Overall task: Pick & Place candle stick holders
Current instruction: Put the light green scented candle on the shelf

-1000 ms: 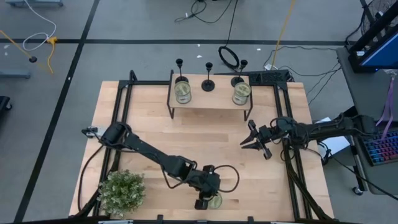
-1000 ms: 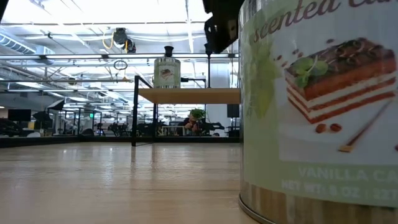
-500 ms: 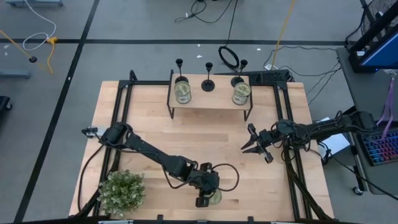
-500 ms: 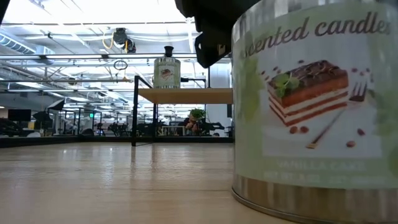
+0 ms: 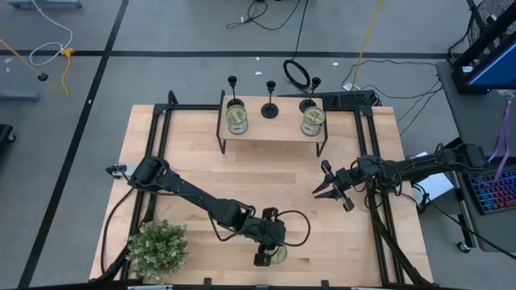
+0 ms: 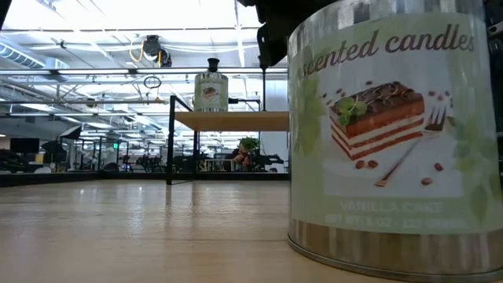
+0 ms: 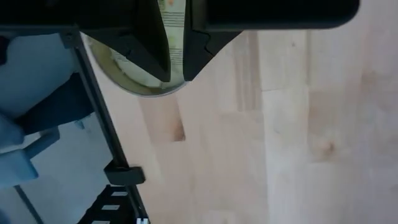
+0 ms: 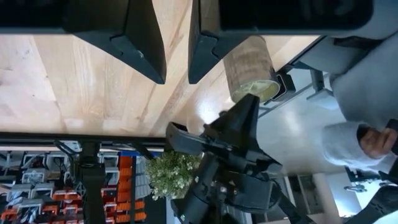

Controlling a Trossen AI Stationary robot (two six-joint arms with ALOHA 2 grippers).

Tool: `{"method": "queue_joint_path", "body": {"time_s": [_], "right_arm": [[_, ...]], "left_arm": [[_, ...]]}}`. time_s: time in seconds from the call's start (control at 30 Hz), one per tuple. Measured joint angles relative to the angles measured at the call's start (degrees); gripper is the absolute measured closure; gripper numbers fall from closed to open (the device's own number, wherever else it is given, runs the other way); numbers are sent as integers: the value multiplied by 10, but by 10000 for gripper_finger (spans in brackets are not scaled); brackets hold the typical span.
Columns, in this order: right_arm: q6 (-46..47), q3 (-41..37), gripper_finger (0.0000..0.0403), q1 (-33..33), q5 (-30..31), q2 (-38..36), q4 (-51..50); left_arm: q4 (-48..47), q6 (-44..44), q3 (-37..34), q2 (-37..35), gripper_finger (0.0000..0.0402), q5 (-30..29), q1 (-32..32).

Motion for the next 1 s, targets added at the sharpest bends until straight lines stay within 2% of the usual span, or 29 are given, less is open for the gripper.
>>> {"method": "queue_joint_path", "body": {"time_s": [0.23, 0.67, 1.0], "right_arm": [[-1, 0, 344, 0, 0, 0, 0], [1, 0, 344, 0, -1, 0, 0], [1, 0, 344, 0, -1, 0, 0]], "left_arm": [[-26, 16, 0, 0, 354, 2, 14], [-31, 15, 0, -2, 354, 62, 23], [-84, 12, 0, -2, 355, 57, 23]]}}
